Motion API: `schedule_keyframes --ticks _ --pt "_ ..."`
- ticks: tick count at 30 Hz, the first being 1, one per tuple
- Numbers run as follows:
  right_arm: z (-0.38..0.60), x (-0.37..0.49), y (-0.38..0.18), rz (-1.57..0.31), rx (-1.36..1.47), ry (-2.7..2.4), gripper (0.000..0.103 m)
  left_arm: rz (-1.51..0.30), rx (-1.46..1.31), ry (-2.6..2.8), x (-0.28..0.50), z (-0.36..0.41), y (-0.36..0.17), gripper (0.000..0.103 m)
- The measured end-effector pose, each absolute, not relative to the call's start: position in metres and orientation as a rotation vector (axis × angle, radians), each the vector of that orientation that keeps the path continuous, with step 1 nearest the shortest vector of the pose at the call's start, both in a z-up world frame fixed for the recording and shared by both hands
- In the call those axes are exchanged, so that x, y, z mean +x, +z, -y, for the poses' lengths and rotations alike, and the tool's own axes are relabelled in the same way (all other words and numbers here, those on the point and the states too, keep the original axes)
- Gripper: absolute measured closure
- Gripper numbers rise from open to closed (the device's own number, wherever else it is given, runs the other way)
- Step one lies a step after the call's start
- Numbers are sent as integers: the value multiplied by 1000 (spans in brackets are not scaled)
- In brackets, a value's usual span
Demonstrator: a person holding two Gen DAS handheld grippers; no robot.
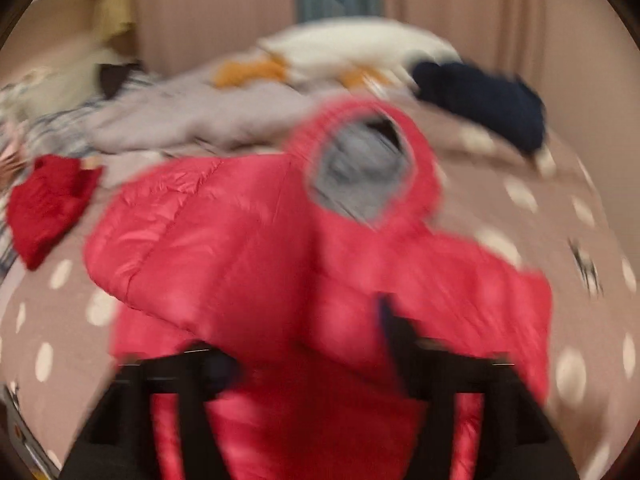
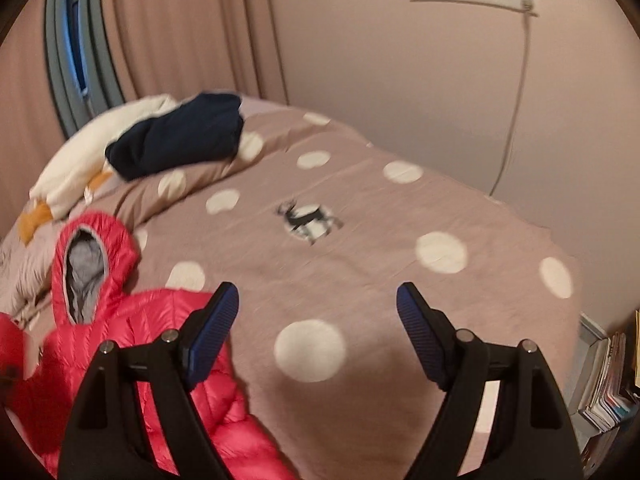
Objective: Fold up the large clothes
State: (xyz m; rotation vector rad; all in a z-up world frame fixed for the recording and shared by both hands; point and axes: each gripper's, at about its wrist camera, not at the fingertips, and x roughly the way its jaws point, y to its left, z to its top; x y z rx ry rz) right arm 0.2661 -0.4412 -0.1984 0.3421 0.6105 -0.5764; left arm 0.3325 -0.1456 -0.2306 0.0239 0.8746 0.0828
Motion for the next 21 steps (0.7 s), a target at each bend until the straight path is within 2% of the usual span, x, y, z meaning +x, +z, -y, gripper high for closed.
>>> schedule_keyframes --ticks 7,21 --pt "456 236 -189 -601 332 -591 20 -839 93 67 298 177 -237 20" --pt "414 248 -198 -650 301 -525 20 -747 -174 120 276 111 -198 19"
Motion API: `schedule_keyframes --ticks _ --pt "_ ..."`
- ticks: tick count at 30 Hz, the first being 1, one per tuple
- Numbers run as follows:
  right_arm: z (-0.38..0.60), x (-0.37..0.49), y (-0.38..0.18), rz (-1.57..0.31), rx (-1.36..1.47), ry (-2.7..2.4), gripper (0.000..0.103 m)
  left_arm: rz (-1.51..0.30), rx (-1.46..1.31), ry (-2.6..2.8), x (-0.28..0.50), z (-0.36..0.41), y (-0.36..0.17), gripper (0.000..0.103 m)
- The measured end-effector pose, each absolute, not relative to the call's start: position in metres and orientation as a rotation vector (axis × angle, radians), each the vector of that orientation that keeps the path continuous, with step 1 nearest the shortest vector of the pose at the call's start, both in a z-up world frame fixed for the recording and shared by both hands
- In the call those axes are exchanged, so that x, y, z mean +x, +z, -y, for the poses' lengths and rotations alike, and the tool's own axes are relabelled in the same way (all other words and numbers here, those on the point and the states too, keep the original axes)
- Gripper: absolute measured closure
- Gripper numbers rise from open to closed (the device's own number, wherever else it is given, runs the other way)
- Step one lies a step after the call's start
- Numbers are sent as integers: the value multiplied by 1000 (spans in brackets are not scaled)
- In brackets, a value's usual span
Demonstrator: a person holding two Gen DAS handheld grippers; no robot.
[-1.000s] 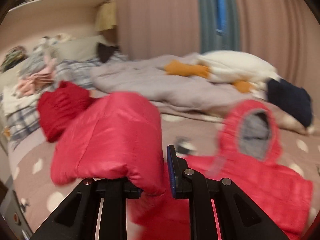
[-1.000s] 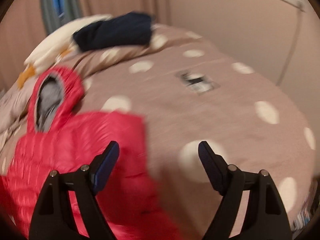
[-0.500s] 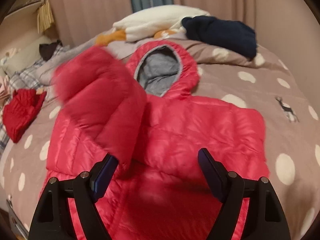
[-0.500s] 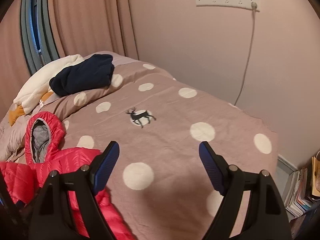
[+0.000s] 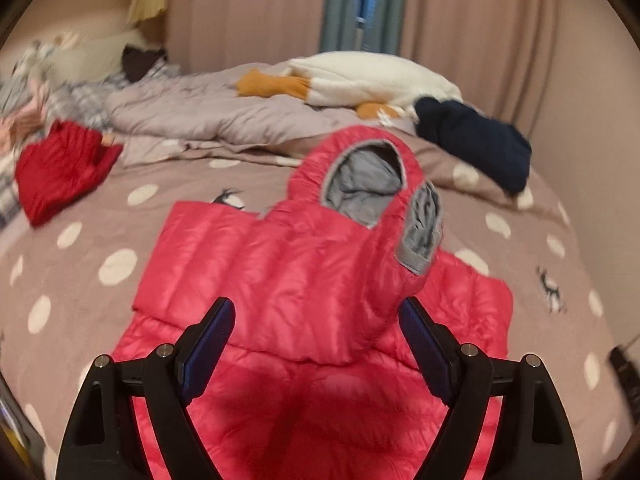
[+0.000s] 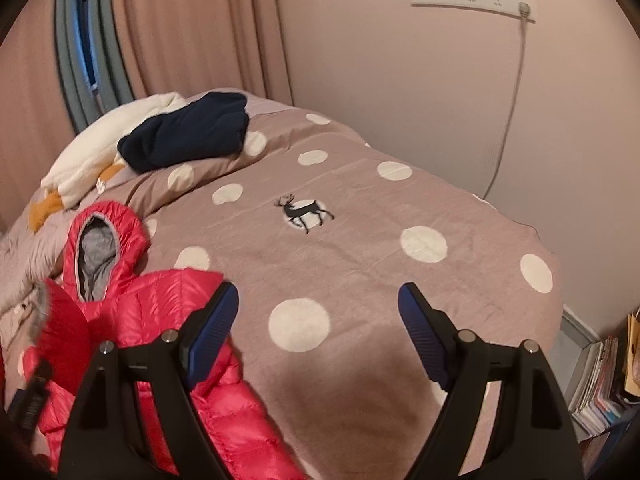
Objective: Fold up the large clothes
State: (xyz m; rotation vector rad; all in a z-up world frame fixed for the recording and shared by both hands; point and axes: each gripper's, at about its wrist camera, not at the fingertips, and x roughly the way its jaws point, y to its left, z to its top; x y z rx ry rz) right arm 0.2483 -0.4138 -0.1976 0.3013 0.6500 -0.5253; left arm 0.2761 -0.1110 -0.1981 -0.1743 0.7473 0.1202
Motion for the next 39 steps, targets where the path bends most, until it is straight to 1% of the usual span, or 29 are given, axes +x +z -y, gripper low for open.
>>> schedule_keyframes --ticks 8,9,10,11,16,18,22,23,24,25,26,27,28,29,30,32,35,36,37,38,39 --pt "365 267 -204 -672 252 -431 19 -667 -273 358 269 36 -192 19" --pt "359 271 -205 -675 249 -420 19 -657 -298 387 268 23 -192 17" --pt "354 275 -206 -680 245 -412 19 -656 -312 404 269 13 -193 12" --pt "347 279 -207 -685 239 -402 18 -656 -321 421 269 5 -194 11" --pt "314 301 -216 -698 193 -341 16 -624 -353 536 270 -34 -204 11" --pt "305 312 -221 -706 194 -310 14 -619 -348 568 272 -44 -209 11" --pt "286 344 -240 -767 175 -246 8 -663 -363 576 281 -61 -221 11" --pt "275 372 -266 -866 153 -183 10 -671 -363 578 283 -64 -224 11" --pt "268 384 -284 -934 129 -156 20 -678 -360 583 285 -66 -227 11" --pt "268 384 -284 -934 129 -156 31 -681 -355 589 285 -68 -229 11" --pt "263 390 -297 -961 116 -130 46 -682 -351 593 286 -70 -230 11" --pt "262 388 -301 -919 133 -79 60 -683 -348 596 287 -71 -232 11" --pt "265 385 -297 -897 140 -64 70 -684 -351 598 287 -71 -232 11" --pt "265 385 -297 -897 140 -64 82 -686 -358 600 289 -71 -232 11" --pt "268 382 -290 -873 148 -52 83 -690 -373 597 290 -71 -233 11" --pt "281 375 -271 -830 112 -76 83 -690 -405 565 294 -67 -235 11" --pt "309 375 -275 -857 147 -91 82 -717 -353 511 310 -48 -245 11" --pt "309 375 -275 -857 147 -91 77 -749 -298 476 320 -36 -253 11" --pt "326 378 -290 -900 195 -57 73 -789 -262 441 327 -26 -260 11" --pt "331 378 -293 -901 215 -34 63 -826 -237 391 333 -18 -267 11" --pt "334 376 -296 -904 232 -3 58 -864 -218 316 339 -9 -276 11"
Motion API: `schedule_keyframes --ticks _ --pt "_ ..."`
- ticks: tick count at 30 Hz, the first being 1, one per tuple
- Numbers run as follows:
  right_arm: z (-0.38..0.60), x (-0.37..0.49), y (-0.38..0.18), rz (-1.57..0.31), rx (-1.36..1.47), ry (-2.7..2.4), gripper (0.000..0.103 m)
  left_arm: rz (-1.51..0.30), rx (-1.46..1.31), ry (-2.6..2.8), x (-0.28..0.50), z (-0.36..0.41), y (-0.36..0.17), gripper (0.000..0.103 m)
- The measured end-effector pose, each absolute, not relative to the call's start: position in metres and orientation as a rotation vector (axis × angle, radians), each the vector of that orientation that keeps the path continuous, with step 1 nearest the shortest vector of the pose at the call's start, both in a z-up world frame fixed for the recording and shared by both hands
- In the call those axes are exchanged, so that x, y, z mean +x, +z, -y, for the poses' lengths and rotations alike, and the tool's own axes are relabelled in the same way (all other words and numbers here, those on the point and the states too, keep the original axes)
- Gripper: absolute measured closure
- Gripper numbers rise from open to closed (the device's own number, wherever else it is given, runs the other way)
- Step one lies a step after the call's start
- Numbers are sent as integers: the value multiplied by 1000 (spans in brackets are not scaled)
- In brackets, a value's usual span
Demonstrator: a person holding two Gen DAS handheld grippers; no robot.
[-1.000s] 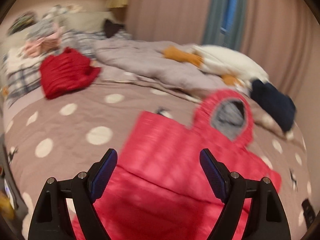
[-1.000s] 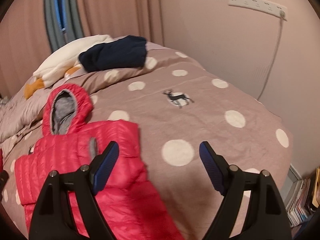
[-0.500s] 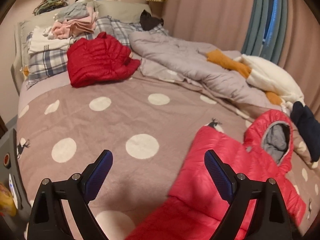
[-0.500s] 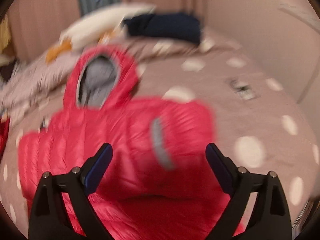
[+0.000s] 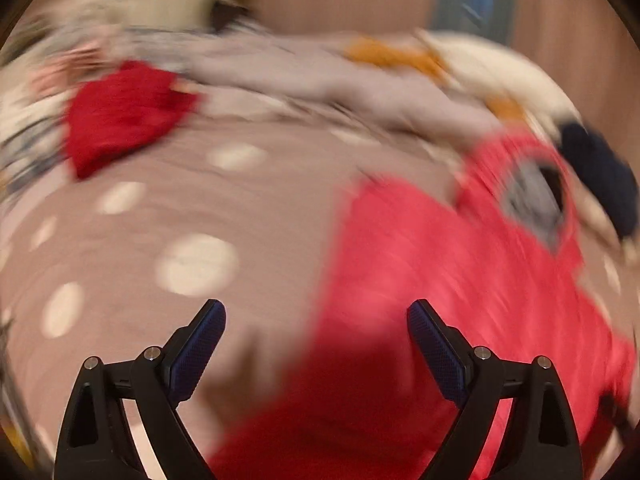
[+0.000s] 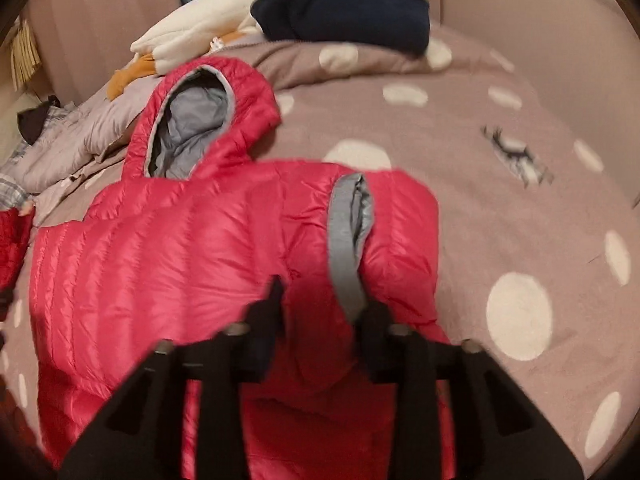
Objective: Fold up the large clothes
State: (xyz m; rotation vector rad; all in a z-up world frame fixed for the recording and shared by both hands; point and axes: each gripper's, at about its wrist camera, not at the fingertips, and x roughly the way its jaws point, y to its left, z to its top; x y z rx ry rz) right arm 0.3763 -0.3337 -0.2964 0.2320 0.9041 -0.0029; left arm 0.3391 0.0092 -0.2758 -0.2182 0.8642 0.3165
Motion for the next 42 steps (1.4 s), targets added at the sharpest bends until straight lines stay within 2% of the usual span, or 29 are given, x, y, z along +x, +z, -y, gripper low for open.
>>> schedule_keyframes --ticks 2,4,6,8,11,17,34,37,39,42 --pt "329 377 -298 -898 188 18 54 -939 -184 201 351 7 -297 9" --pt "321 378 -300 -902 122 17 49 -906 -82 270 354 18 -314 0" --pt "299 380 -314 -871 -81 10 38 -868 -50 246 351 23 -329 0" --pt "294 375 -326 -803 -127 -7 34 -875 -125 210 350 14 -332 0" --pt "297 373 -332 -778 -106 -10 33 -881 -187 180 348 5 -335 0" --pt "302 376 -335 -769 -83 -5 31 -865 -89 237 351 21 -337 0" --pt "301 375 -336 -763 -79 -23 24 -871 -109 229 353 15 -337 0" --pt "298 373 -335 -755 -109 -59 17 -870 -104 258 348 13 -330 0" --pt "295 371 -332 -758 -141 -103 6 -850 -78 314 337 10 -317 0" --pt "300 353 -319 -751 -120 -146 6 -784 -73 396 310 3 -292 1"
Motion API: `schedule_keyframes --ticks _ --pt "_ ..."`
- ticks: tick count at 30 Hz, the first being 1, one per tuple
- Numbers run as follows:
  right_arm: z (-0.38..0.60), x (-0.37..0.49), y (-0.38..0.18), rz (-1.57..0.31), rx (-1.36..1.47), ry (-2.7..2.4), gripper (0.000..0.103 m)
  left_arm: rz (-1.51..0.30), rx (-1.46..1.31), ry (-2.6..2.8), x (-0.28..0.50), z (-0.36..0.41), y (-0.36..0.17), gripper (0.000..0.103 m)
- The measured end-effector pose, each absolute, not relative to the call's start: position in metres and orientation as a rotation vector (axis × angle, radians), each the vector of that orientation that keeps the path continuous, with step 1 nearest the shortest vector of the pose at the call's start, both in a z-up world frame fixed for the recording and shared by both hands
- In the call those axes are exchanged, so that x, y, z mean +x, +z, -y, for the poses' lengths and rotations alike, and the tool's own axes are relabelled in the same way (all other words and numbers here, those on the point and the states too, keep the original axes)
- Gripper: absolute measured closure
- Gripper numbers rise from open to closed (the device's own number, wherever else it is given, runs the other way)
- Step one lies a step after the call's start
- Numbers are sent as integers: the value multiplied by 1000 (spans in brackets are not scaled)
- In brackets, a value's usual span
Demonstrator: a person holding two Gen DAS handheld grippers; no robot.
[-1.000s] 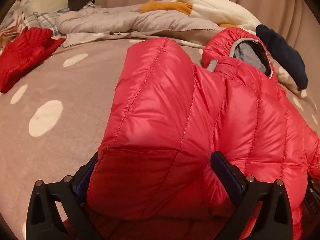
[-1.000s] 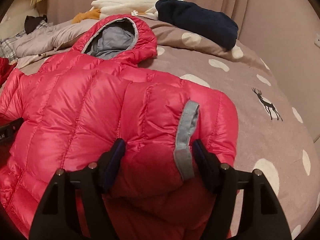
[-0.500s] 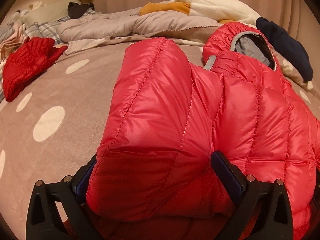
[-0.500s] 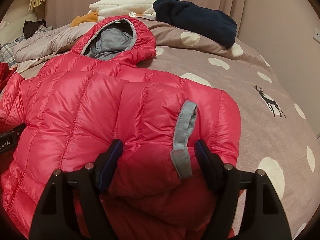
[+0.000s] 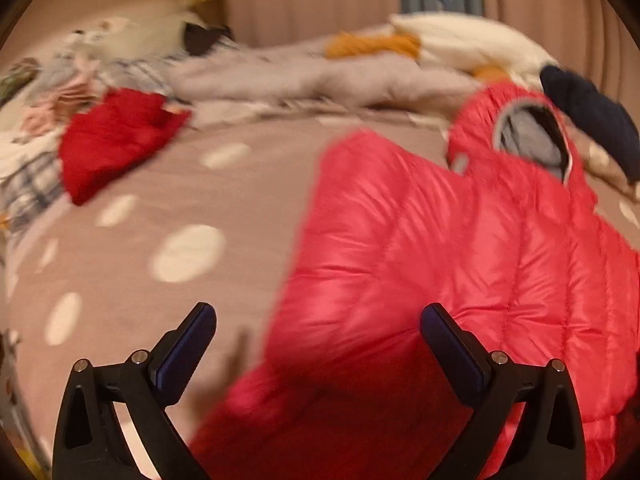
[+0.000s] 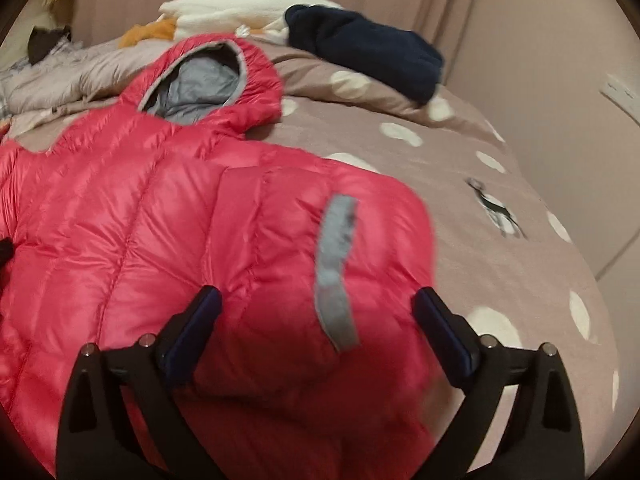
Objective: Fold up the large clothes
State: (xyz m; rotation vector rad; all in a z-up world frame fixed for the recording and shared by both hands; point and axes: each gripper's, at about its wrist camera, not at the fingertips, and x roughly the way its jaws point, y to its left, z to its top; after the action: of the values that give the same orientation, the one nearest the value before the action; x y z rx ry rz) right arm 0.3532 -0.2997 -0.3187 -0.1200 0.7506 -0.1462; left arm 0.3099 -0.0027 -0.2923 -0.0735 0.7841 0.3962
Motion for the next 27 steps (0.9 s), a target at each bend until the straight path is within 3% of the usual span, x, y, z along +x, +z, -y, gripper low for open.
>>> schedule_keyframes --ticks 9,12,14,16,23,27 --pt "336 314 -262 -713 95 -89 6 -607 -246 418 257 -37 -206 12" --pt "334 313 -223 -657 53 -74 5 -643 -268 454 259 -50 -195 27" --pt "332 315 -216 -646 28 -99 4 -669 -262 463 264 -60 -192 46" --pt "331 324 -202 -618 -15 -131 3 -642 -258 532 265 -68 -192 55" --pt "324 406 -169 -604 38 -15 0 -621 -352 583 288 -111 -202 56" --pt "301 498 -186 -718 -17 -7 0 -597 -425 778 297 -143 -213 56"
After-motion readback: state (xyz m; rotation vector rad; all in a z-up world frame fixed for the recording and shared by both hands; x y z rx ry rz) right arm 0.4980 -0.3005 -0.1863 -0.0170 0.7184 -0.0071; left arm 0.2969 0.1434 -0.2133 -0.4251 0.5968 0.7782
